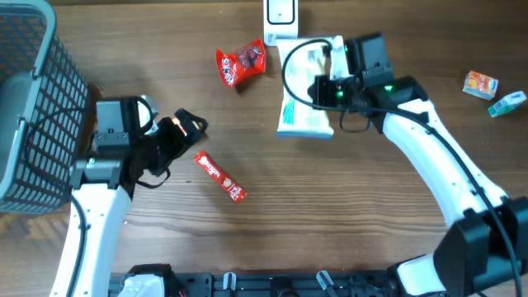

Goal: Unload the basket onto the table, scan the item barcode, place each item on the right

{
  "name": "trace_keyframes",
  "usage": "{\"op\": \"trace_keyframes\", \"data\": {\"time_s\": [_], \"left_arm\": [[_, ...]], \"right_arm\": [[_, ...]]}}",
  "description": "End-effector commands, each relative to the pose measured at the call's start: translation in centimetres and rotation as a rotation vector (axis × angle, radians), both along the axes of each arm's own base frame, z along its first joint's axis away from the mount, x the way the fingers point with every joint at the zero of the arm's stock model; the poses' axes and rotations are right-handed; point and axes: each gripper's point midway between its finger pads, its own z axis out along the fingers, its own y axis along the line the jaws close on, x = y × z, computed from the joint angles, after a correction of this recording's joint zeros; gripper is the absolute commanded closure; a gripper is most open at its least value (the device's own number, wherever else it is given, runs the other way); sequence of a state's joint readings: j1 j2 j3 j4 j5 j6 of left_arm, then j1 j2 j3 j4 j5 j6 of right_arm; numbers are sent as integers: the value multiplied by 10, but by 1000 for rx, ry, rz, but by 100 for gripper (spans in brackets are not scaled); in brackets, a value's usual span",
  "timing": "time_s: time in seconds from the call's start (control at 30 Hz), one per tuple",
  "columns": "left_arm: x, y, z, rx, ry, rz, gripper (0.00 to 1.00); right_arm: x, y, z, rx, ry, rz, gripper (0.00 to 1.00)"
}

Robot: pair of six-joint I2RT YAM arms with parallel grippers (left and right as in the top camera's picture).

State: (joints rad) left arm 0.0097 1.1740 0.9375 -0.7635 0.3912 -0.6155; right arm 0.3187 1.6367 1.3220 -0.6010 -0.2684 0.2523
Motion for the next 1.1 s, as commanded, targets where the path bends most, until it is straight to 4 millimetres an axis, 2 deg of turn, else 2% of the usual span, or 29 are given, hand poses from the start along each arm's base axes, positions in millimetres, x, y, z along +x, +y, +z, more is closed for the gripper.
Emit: {"op": "trace_keyframes", "data": {"time_s": [0.0, 0.17, 0.27, 0.4, 0.57, 0.73, 0.8, 0.97, 1.07], "left_arm": [[-1, 28, -7, 139, 11, 92, 0], [-9, 39, -14, 196, 58, 122, 0], [-9, 39, -14, 196, 57, 122, 0], [-9, 39, -14, 196, 58, 122, 0], [-9, 39, -14, 196, 58, 122, 0], [-9, 39, -14, 196, 58, 122, 0], [-9, 39, -14, 196, 58, 122, 0], [-9, 39, -14, 196, 58, 122, 0], [-9, 39, -14, 196, 58, 122, 0]], "right_arm": [[4, 8, 12, -87, -105, 93, 96], [-3, 40, 31, 88, -132, 217, 96], [0, 48, 40, 127, -169, 247, 96], [0, 51, 41, 74, -229, 311, 96], [8, 39, 34, -11, -241, 259, 96], [13, 35, 35, -34, -254, 236, 96], [22, 24, 34, -92, -278, 183, 96], [55, -23, 45, -330, -397, -26, 96], [67, -36, 58, -414, -477, -65, 96]]}}
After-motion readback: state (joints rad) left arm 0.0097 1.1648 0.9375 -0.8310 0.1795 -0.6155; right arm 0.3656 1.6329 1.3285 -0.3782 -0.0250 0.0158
